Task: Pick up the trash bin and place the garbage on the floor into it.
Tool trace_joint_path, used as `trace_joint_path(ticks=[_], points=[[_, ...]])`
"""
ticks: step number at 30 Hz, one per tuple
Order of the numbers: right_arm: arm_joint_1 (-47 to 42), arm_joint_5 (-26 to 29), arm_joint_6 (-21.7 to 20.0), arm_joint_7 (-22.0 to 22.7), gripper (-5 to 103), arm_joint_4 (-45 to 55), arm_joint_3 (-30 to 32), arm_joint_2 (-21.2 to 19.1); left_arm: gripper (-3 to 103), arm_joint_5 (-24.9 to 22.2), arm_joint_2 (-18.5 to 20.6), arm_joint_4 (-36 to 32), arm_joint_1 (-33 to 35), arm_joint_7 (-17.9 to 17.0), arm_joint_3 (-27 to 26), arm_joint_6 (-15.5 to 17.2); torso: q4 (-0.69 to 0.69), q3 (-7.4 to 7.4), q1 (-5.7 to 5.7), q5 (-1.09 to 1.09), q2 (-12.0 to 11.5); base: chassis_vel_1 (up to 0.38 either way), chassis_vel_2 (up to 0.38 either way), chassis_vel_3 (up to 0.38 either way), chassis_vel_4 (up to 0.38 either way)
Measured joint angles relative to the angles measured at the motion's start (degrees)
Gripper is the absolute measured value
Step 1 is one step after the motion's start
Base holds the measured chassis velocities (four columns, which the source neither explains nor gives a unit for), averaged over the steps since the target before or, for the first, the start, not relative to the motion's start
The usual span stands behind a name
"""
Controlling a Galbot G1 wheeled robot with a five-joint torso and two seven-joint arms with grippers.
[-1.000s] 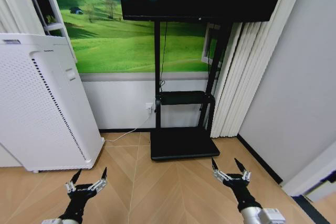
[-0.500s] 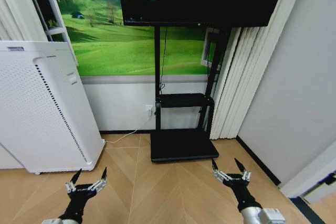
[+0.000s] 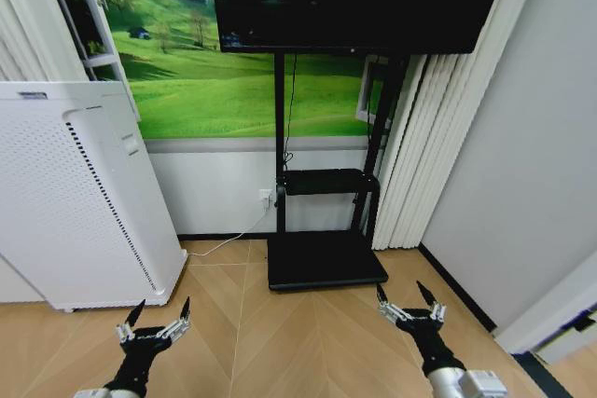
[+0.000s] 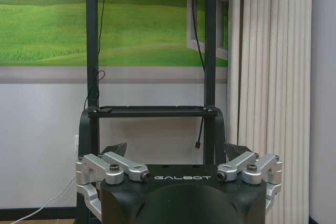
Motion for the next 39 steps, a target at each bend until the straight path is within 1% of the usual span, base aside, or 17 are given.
trace_joint_path(ticks=[3,5,6,8,9,11,15,22,26,28,34,39], points=[[0.0,0.0,0.0,0.0,100,0.0,0.0,0.0,100,0.0,0.0,0.0,0.0,0.0,0.0,0.0,0.0,0.21,0.13,0.0,0.34,0.0,0.0,0.0,0.0],[0.0,0.0,0.0,0.0,100,0.0,0.0,0.0,100,0.0,0.0,0.0,0.0,0.0,0.0,0.0,0.0,0.88,0.44,0.0,1.29,0.0,0.0,0.0,0.0],[0.0,0.0,0.0,0.0,100,0.0,0.0,0.0,100,0.0,0.0,0.0,0.0,0.0,0.0,0.0,0.0,0.88,0.44,0.0,1.29,0.0,0.0,0.0,0.0],[0.0,0.0,0.01,0.0,100,-0.01,0.0,0.0,100,0.0,0.0,0.0,0.0,0.01,0.0,0.0,0.0,1.69,0.67,0.0,2.35,0.0,0.0,0.0,0.0],[0.0,0.0,0.01,0.0,100,-0.01,0.0,0.0,100,0.0,0.0,0.0,0.0,0.01,0.0,0.0,0.0,1.69,0.67,0.0,2.35,0.0,0.0,0.0,0.0],[0.0,0.0,0.01,0.0,100,0.0,0.0,0.0,100,0.0,0.0,0.0,0.0,0.01,0.0,0.0,0.0,2.27,0.94,0.0,3.19,0.0,0.0,0.0,0.0],[0.0,0.0,0.01,0.0,100,0.0,0.0,0.0,100,0.0,0.0,0.0,0.0,0.01,0.0,0.0,0.0,2.69,1.19,0.0,3.85,0.0,0.0,0.0,0.0],[0.0,0.0,0.01,0.0,100,0.0,0.0,0.0,100,0.0,0.0,0.01,0.0,0.01,0.0,0.0,0.0,4.13,1.89,0.0,5.99,0.0,0.0,0.0,0.0],[0.0,0.0,0.01,0.0,100,-0.01,0.0,0.0,100,0.0,0.0,0.0,0.0,0.01,0.0,0.0,0.0,4.49,2.11,0.0,6.59,0.0,0.0,0.0,0.0],[0.0,0.0,0.0,0.0,100,0.0,0.0,0.0,100,0.0,0.0,0.0,0.0,0.01,0.0,0.0,0.0,5.01,2.38,0.0,7.37,0.0,0.0,0.0,0.0],[0.0,0.0,0.01,0.0,100,-0.01,0.0,0.0,100,0.0,0.0,0.0,0.0,0.01,0.0,0.0,0.0,5.72,2.76,0.0,8.46,0.0,0.0,0.0,0.0],[0.0,0.0,0.0,0.0,100,-0.01,0.0,0.0,100,0.0,0.0,0.0,0.0,0.01,0.0,0.0,0.0,6.62,3.27,0.0,9.85,0.0,0.0,0.0,0.0]])
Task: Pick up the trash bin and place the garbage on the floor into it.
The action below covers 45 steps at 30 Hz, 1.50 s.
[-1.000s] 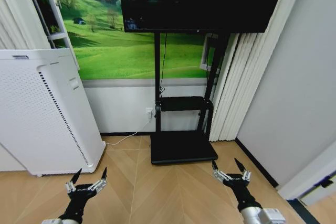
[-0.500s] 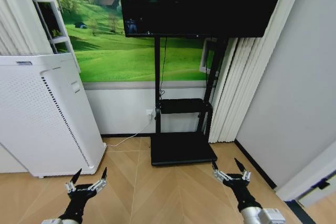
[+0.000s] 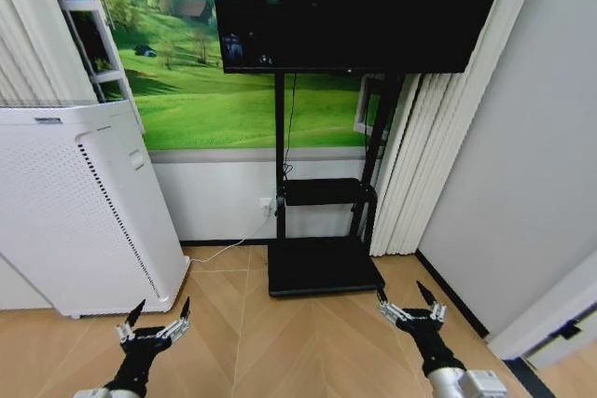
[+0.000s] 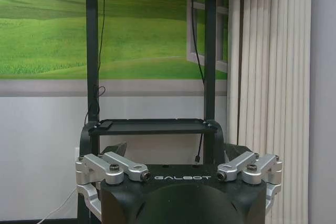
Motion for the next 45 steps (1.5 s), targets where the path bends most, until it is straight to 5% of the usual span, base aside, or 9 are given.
trace_joint_path(ticks=[45], points=[[0.0,0.0,0.0,0.0,100,0.0,0.0,0.0,100,0.0,0.0,0.0,0.0,0.0,0.0,0.0,0.0,6.46,4.21,0.0,10.7,0.0,0.0,0.0,0.0]])
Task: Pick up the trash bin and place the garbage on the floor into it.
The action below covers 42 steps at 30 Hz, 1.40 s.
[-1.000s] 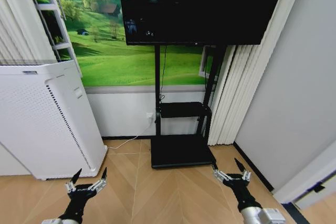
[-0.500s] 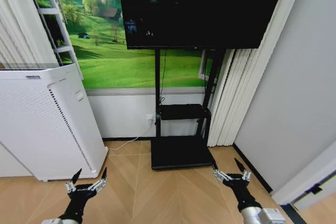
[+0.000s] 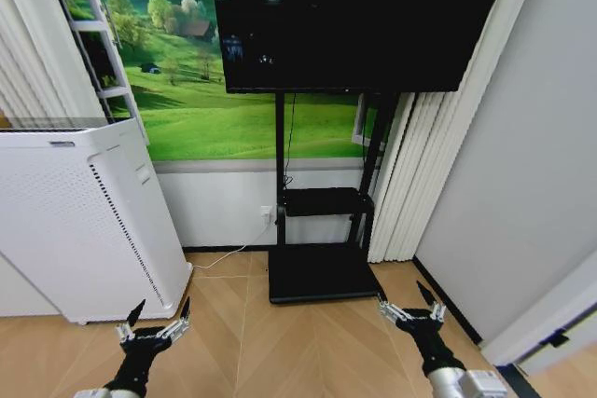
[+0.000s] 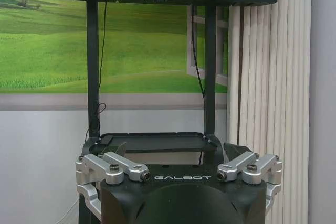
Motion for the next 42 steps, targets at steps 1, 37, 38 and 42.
trace_joint_path(ticks=[1,37,38,42], points=[[0.0,0.0,0.0,0.0,100,0.0,0.0,0.0,100,0.0,0.0,0.0,0.0,0.0,0.0,0.0,0.0,0.12,0.06,0.0,0.18,0.0,0.0,0.0,0.0],[0.0,0.0,0.0,0.0,100,0.0,0.01,0.0,100,-0.01,0.0,0.0,0.0,0.01,0.0,0.0,0.0,2.3,1.51,0.0,3.79,0.022,0.024,-0.023,-0.025],[0.0,0.0,0.0,0.0,100,0.0,0.01,0.0,100,-0.01,0.0,0.0,0.0,0.01,0.0,0.0,0.0,2.3,1.51,0.0,3.79,0.183,0.16,-0.168,-0.194],[0.0,0.0,0.0,0.0,100,0.0,0.0,0.0,100,0.0,0.0,0.0,0.0,0.01,0.0,0.0,0.0,2.24,1.47,0.0,3.69,0.205,0.205,-0.216,-0.209]])
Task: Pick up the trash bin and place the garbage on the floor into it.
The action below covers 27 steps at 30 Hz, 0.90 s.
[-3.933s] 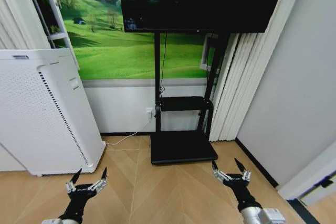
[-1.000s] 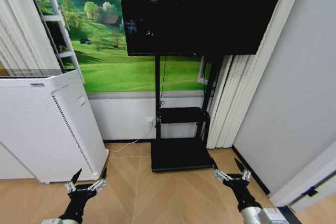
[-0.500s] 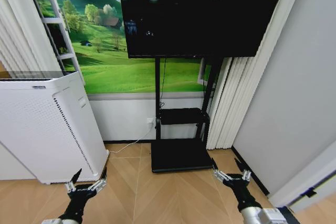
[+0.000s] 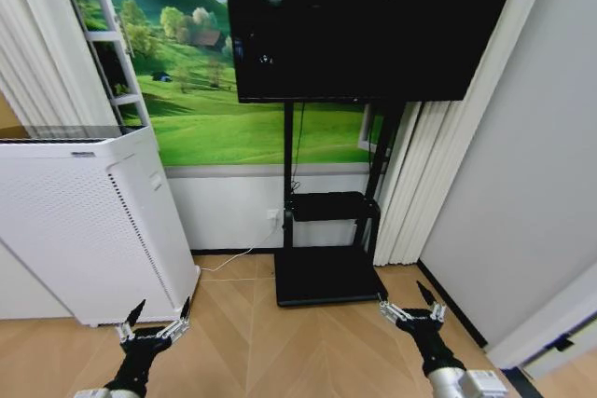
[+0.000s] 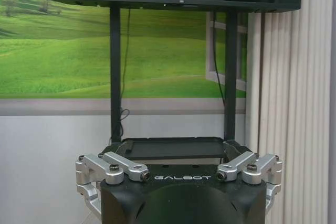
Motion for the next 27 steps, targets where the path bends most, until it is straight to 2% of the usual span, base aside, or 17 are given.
trace_joint_path(ticks=[12,16,20,27], points=[[-0.01,0.0,0.0,-0.01,100,0.0,-0.01,0.01,100,0.0,0.01,0.01,0.0,-0.03,-0.03,0.0,-0.01,-0.09,-0.07,0.01,-0.13,0.229,0.205,-0.237,-0.213],[0.01,0.0,0.0,0.0,100,0.0,-0.01,-0.01,100,0.0,0.0,0.01,0.01,-0.04,-0.03,0.0,0.03,-0.1,-0.06,0.03,-0.18,0.019,0.025,0.026,-0.018],[0.01,0.0,0.0,0.01,100,0.0,0.01,-0.01,100,0.0,-0.01,0.01,0.01,-0.03,0.0,0.0,-0.01,-0.12,-0.07,0.02,-0.2,-0.084,-0.028,0.066,0.028],[0.01,0.0,0.0,0.01,100,0.0,0.0,0.0,100,0.0,0.0,0.01,0.0,-0.02,0.0,0.0,0.01,-0.14,-0.09,0.0,-0.23,-0.041,-0.07,0.029,0.076]])
